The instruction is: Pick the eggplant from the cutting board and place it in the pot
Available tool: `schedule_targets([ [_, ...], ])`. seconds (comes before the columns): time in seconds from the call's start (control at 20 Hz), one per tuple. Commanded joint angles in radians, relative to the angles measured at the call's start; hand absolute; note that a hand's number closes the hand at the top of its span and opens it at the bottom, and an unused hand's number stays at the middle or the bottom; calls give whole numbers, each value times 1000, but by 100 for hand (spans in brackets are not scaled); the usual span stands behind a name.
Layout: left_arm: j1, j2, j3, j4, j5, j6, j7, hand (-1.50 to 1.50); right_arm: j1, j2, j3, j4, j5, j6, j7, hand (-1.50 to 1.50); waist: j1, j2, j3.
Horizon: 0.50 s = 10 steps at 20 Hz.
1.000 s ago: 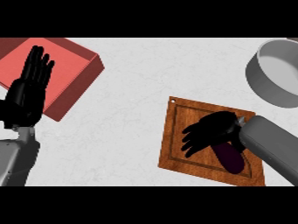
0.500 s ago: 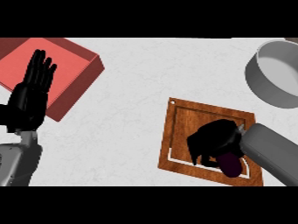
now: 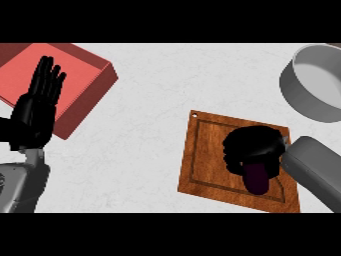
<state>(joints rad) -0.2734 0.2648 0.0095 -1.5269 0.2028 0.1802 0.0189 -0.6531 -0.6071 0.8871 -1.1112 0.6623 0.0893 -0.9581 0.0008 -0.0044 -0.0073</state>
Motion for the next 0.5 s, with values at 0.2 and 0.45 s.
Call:
schedule_targets([
  [0.2,7,15,20,-6,-2,11,3,0,-37,70,-350,245,-150,-83,587,150,-38,-2,5],
  [0.45,14,12,16,1,0,6,8,0,-132,102,-498,323,-142,-261,960,150,-23,-14,-3],
])
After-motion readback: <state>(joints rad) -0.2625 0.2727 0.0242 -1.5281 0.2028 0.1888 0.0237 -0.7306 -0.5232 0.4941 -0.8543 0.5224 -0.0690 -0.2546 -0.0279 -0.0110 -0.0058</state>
